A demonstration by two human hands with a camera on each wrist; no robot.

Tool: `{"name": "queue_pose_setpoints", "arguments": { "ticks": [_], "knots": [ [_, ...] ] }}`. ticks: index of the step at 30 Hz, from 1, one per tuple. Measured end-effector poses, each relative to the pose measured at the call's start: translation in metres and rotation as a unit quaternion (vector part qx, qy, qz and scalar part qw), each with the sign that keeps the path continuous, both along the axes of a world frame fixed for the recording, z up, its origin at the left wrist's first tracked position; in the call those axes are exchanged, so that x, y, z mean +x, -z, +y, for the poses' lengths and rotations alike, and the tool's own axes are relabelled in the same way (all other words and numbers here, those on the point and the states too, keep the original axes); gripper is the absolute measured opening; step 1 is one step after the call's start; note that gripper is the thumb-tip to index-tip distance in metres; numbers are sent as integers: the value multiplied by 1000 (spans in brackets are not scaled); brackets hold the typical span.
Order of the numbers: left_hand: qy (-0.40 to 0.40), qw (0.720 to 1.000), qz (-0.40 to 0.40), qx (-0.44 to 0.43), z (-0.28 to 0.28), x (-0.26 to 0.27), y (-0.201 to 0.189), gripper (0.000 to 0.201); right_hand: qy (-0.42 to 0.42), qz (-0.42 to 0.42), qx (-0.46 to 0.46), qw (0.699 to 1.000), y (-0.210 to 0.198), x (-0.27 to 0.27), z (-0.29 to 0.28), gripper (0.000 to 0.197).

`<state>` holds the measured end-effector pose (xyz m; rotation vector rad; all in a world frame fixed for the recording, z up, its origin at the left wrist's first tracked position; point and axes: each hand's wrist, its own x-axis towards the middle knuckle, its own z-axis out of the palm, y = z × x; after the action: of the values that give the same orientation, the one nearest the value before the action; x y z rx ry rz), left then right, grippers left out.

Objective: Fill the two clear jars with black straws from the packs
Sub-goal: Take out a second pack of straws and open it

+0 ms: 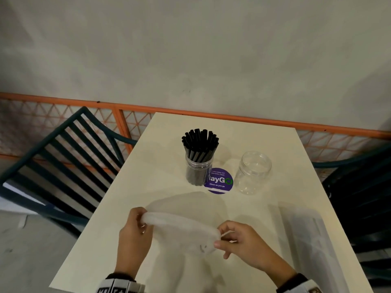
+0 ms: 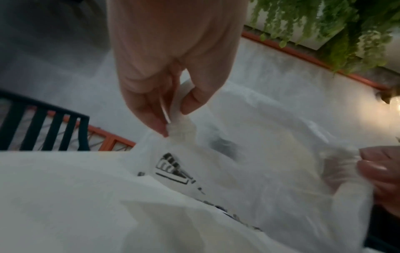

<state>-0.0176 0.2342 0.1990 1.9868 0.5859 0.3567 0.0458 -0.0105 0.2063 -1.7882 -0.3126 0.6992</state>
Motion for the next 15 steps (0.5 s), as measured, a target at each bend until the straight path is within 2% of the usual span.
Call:
{"name": "queue_pose_setpoints", "arguments": {
  "ticks": [2,4,6,8,9,10,12,13,15],
  "knots": [
    [59,994,13,-86,10,-1,0,23,17,11,19,1000,1,-5,15,15],
    [140,962,30,-231,20,-4,-3,26,37,20,27,999,4,-9,29,19],
    [192,929,33,-313,36,-7,-1,46,61,11,21,998,7,-11,41,23],
    [210,920,38,-330,55,-9,1,74,78,-7,11,997,9,-14,51,28],
    [208,923,39,-323,62,-10,2,75,85,-18,1,996,11,-15,55,30],
    [209,926,46,-310,68,-10,3,66,94,-36,-17,995,12,-16,60,32],
    [197,947,41,-249,75,-7,4,25,132,-98,-53,985,16,-17,67,41],
    [187,964,25,-186,80,-5,8,18,162,-144,-67,974,17,-17,69,45],
    [144,989,-26,-26,89,2,16,45,202,-227,-97,948,19,-17,71,47]
  ]
}}
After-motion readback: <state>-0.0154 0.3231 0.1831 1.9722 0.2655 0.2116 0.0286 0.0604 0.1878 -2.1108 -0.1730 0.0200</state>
